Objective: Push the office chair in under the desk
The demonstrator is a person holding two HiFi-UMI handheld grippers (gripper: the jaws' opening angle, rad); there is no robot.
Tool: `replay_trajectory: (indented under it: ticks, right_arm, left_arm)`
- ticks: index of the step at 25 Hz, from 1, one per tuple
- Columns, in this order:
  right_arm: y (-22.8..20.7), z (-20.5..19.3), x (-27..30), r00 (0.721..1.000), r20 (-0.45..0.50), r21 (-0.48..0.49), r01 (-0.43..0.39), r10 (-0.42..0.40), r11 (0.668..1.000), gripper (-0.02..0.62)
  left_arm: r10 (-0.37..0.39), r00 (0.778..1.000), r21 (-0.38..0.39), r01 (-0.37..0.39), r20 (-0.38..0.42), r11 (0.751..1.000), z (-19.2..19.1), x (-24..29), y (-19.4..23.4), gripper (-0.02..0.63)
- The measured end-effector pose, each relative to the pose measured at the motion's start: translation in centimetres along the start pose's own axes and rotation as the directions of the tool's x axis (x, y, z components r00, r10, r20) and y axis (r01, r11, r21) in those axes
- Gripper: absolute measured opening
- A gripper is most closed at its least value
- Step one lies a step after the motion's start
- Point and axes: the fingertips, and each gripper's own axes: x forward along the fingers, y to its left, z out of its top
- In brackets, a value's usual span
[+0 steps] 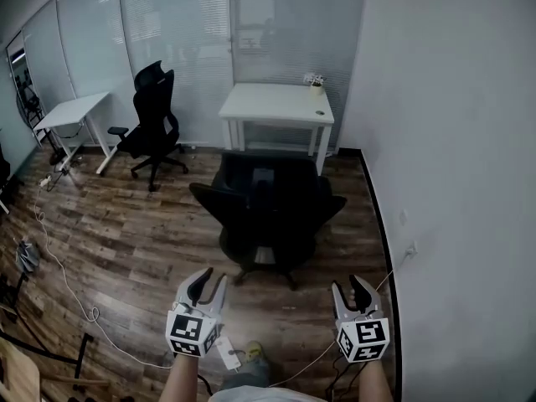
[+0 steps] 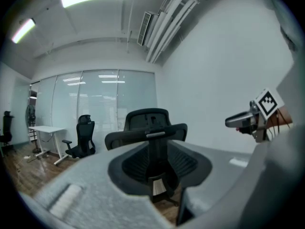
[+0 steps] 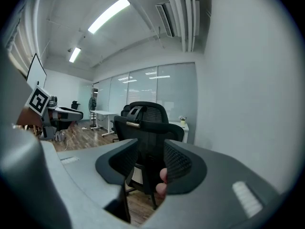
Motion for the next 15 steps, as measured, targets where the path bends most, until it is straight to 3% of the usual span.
replay_trajectory:
  ticks: [8,15]
  right_arm:
    - [-0.2,4.0,10.0,1.0,0.011,0.004,0.01,-0.01,1.0,0.156]
    - [0.0,5.8,15.2,0.998,0.029,-0.001,0.055,-0.055,0.999,0.156]
  left_arm:
    - [-0.014,1.0,0.0,0.014,0.005,1.0,1.9,7.0,8.5,0.118]
    - [-0.056,0.998,0.027,0.056,0.007,0.998,2.2,11.5,13.2,0.118]
